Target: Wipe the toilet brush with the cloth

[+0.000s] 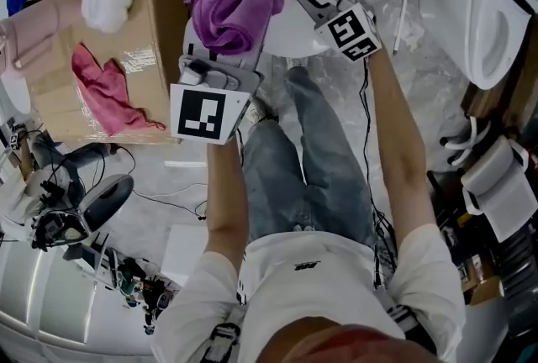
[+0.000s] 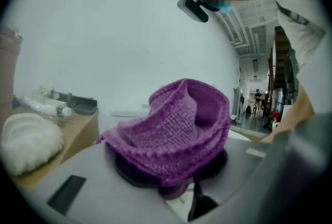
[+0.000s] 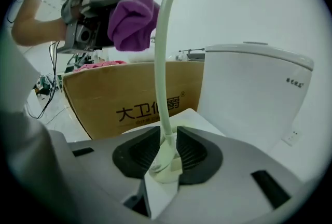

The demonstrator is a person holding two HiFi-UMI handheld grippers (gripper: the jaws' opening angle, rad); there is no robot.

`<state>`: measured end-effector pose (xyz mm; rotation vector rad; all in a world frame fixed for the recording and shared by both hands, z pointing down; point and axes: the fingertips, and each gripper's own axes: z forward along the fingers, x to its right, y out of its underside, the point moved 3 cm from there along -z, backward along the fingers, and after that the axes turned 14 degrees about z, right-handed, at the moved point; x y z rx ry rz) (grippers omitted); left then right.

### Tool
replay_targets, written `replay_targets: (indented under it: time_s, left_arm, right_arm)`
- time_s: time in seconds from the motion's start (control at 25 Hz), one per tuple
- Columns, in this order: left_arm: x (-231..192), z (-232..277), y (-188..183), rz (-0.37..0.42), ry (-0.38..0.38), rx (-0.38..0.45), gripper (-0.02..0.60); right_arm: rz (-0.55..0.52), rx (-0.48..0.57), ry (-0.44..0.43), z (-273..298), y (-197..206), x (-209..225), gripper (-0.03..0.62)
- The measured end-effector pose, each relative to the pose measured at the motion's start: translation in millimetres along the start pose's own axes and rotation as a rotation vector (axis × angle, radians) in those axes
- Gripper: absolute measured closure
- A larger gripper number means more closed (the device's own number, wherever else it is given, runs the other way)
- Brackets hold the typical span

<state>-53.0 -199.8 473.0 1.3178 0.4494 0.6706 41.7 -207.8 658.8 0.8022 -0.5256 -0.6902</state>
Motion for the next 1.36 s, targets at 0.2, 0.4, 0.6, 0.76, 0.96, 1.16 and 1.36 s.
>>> replay_targets:
  time_s: [0.2,0.4,0.6,0.76,0.96,1.16,1.36]
  left_arm:
    - [5.7,-7.9,18.4,-0.005,-0.012,-0.032,0.472]
    - [12.6,-11.0,35.0,-0.011,-0.010,-0.058,0.479]
    - [20.9,-14.3,47.2,-0.014,-0.001,-0.077,0.483]
    - [25.2,-17.1,46.2,-0.017,-0.001,-0.081,0.485]
    - [30.6,-19.9,45.8,-0.027,-0.005,-0.088,0.486]
    - [34.6,-21.1,43.0,-0.018,-0.003,-0.096,0.488]
    - [40.7,-22.3,39.6,-0.007,-0.002,-0.109,0.488]
  right_arm:
    - [0.102,0.138,0.050,-36.7,-18.5,-11.7,0.540]
    - [0.188,0.284,0.119,-82.2,-46.8,-24.5,0.595]
    - [0.266,0.368,0.182,-118.3,-58.5,-35.9,0.597]
    - [0.279,0.368,0.205,-134.8,-58.6,-42.3,0.597]
    - [0.297,0.370,0.217,-141.4,-57.2,-46.3,0.597]
    - [0.312,0.381,0.229,-148.8,-61.9,-46.6,0.597]
    - [0.307,0.397,0.242,-155.4,-69.9,-45.8,0.597]
